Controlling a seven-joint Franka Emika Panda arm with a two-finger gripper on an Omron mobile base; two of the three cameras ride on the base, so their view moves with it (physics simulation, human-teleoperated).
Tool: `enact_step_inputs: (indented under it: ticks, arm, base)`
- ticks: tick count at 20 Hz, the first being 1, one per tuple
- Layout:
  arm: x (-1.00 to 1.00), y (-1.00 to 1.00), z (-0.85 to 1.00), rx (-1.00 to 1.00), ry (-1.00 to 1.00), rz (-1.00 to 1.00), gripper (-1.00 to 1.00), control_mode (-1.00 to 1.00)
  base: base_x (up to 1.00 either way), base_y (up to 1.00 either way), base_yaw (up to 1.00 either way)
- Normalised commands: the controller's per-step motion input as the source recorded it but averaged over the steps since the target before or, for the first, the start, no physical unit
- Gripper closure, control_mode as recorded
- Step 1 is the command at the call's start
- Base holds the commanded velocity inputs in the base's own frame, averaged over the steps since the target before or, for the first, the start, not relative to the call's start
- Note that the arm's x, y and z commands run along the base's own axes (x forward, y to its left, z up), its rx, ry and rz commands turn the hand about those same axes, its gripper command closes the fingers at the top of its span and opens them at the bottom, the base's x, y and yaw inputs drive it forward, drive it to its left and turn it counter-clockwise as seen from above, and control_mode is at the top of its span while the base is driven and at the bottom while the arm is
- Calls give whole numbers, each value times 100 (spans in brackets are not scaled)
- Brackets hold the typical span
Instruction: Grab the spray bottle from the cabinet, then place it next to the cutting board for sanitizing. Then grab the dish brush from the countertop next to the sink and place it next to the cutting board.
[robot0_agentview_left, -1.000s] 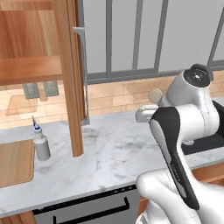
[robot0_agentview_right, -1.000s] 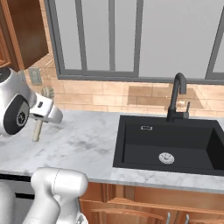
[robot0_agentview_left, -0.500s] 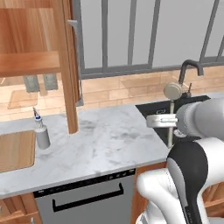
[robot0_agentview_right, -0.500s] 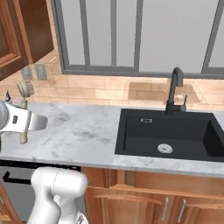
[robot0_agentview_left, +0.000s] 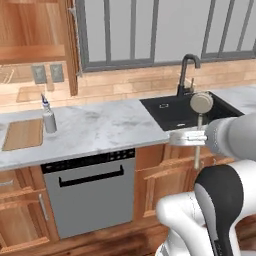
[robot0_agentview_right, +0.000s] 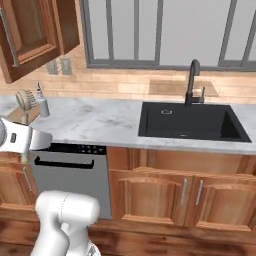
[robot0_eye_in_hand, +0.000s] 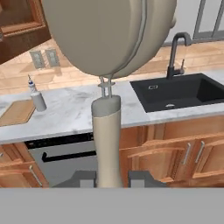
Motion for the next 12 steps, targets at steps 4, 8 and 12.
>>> enact_step_inputs:
  ticks: [4,8,12]
  arm:
    - [0,0,0,0,0,0,100,100]
    - [0,0,0,0,0,0,100,100]
    - [0,0,0,0,0,0,100,100]
  base:
    - [-82,77,0]
    - [-13,77,0]
    - [29,81,1]
